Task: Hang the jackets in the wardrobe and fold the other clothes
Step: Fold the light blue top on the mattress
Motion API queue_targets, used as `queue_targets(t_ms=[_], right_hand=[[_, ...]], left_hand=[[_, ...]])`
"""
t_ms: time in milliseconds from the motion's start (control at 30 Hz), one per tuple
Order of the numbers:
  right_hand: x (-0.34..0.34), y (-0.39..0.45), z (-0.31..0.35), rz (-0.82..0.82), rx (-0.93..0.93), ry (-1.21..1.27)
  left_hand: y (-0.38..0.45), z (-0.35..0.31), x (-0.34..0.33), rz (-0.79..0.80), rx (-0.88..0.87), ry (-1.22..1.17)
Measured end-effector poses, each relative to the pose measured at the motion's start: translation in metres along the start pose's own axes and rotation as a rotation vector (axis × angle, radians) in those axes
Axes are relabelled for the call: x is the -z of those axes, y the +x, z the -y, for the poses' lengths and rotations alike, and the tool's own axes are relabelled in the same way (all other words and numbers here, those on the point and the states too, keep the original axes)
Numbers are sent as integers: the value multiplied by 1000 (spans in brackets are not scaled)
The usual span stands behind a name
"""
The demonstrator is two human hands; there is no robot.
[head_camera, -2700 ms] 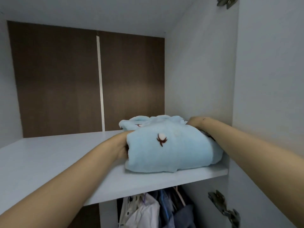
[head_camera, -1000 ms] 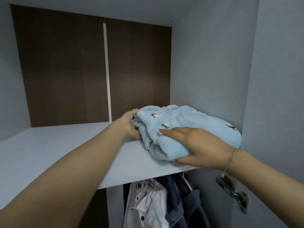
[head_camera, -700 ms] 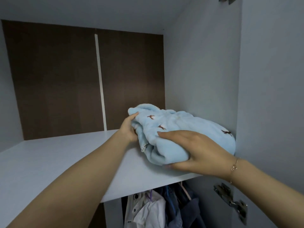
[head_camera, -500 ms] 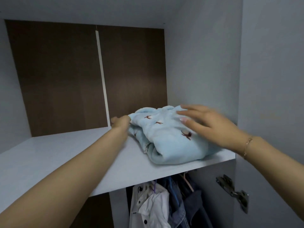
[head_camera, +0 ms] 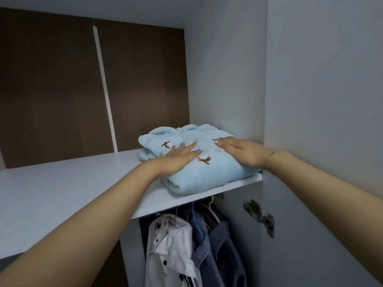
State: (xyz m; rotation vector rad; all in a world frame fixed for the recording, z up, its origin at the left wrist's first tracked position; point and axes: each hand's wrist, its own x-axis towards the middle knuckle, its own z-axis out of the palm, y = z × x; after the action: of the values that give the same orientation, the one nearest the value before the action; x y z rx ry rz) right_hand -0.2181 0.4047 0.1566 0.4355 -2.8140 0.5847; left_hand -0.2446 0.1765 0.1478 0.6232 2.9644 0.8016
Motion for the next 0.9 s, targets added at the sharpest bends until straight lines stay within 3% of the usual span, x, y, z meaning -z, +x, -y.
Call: queue_targets(t_ms=[67, 200, 300, 433, 633, 900], right_hand=[[4, -20, 6, -49, 7, -34], [8, -90, 19, -288, 14, -365], [-3, -158, 39, -482, 9, -539], [-25, -248, 62, -607, -62, -589], [-49, -390, 80, -663, -285, -782], [-47, -594, 55, -506, -715, -951]], left_hand=[[-18, -5, 6, -76, -12, -49], [-82, -15, -8, -620, -109, 524], [-135, -23, -37, -790, -295, 660], [-189, -32, -82, -832, -564, 725], [-257, -71, -153, -775, -756, 572], [-323, -186, -261, -599, -1119, 448]])
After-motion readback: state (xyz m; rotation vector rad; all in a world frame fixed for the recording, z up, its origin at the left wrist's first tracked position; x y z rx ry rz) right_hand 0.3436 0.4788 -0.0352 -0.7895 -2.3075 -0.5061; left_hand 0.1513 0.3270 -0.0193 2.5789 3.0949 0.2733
